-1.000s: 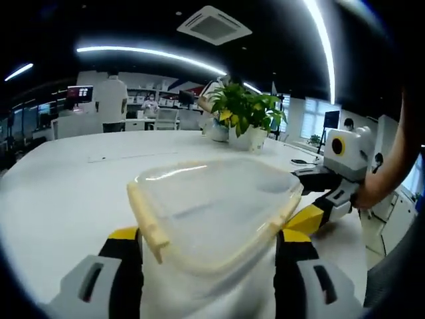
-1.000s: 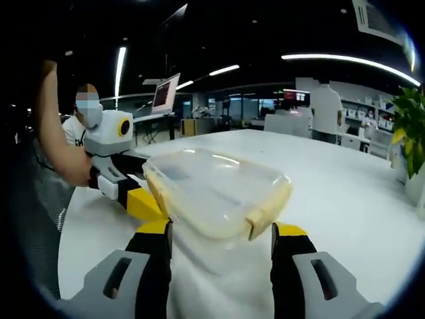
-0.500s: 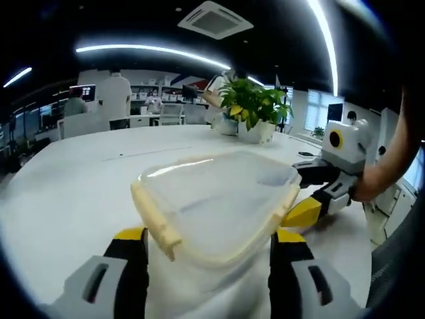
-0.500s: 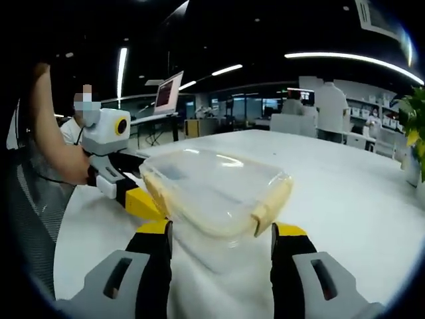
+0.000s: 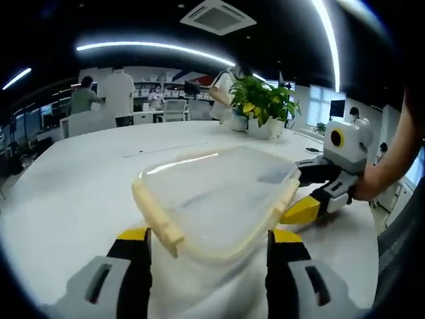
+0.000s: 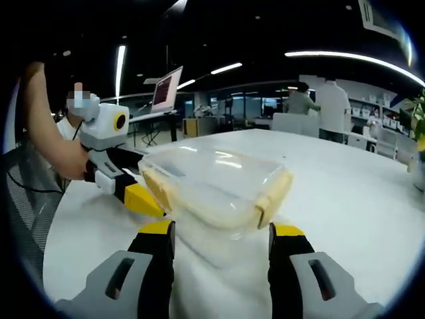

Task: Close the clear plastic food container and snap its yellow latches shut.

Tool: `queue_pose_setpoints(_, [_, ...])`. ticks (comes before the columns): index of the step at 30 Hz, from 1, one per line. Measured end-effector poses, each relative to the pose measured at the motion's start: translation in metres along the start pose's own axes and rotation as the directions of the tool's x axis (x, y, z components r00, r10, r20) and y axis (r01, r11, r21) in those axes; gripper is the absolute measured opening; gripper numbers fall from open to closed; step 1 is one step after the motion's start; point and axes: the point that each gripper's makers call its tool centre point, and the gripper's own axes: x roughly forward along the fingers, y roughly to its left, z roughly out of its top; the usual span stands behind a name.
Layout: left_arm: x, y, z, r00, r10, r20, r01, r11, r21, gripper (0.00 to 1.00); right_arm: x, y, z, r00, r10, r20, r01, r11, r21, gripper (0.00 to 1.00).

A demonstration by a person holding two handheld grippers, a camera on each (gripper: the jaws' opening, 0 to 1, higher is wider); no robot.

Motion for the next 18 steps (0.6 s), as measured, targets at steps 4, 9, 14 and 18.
queue_pose_setpoints(4, [0.005,0.017,0.002,0.999,0.001,-0.034,0.001,0.999,0.046,0.65,0.016,-0.004,0.005,1.000,-0.005,-0.003,0.005,1.000,-0.006,0.54])
queue_pose_setpoints(9, [0.015,0.035,0.008,0.999,-0.012,-0.036,0.014,0.998,0.060,0.65,0.033,-0.013,0.010,1.000,-0.010,-0.008,0.010,1.000,-0.014,0.54])
queue_pose_setpoints(14, [0.027,0.048,0.014,0.999,-0.024,-0.024,0.026,0.997,0.078,0.64,0.045,-0.026,0.012,0.999,-0.037,-0.010,0.037,0.999,-0.021,0.54])
queue_pose_setpoints(18, [0.035,0.058,0.018,0.999,-0.027,-0.022,0.028,0.996,0.088,0.62,0.053,-0.032,0.018,0.997,-0.076,-0.010,0.076,0.997,0.017,0.54])
